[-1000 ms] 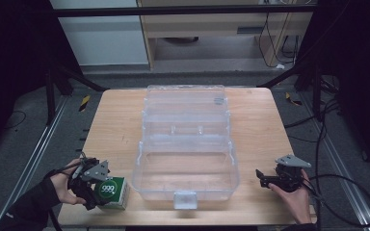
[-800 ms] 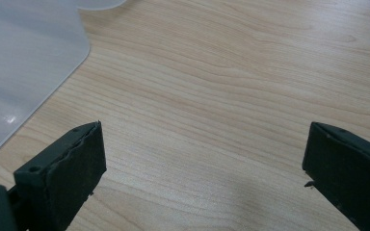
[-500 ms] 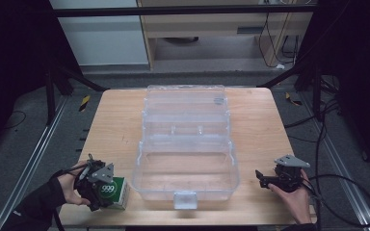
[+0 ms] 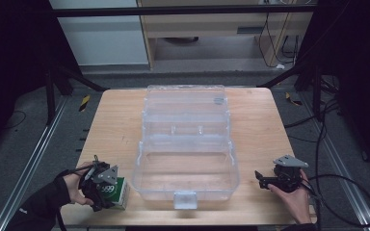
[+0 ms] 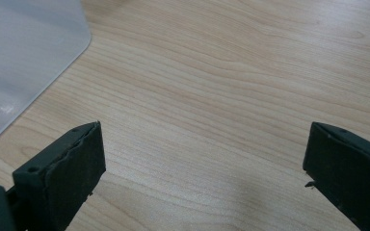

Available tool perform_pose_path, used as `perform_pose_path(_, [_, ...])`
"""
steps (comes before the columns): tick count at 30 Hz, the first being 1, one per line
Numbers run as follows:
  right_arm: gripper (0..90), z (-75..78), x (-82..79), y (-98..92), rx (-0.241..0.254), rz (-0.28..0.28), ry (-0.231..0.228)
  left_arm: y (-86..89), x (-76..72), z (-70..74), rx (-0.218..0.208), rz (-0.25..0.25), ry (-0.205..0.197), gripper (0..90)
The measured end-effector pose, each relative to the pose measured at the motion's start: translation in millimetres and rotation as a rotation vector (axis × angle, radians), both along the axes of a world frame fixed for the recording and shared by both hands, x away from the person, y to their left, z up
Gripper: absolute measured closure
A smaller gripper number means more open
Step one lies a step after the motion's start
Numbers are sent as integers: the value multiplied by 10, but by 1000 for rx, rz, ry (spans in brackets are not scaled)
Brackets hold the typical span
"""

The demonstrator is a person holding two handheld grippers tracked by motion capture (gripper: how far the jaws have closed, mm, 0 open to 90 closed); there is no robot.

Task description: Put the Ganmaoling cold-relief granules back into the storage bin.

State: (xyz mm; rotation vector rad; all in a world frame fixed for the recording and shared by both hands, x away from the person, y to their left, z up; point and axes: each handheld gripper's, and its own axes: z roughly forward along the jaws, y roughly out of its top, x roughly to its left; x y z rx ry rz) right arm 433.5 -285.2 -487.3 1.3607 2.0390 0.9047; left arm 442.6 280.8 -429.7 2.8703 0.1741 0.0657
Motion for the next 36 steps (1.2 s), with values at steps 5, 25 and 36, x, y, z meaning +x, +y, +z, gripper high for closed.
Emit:
perform_pose_path(5, [15,-8,5,1,-11,5,-2,-25,20,-33,22,-13,12,61])
perform_pose_path(25, [15,-11,4,8,-10,2,6,57,-21,100,-23,-10,-13,145])
perform_pose_path(36, [15,-12,6,4,-17,7,1,59,-30,481,-54,-8,-73,147])
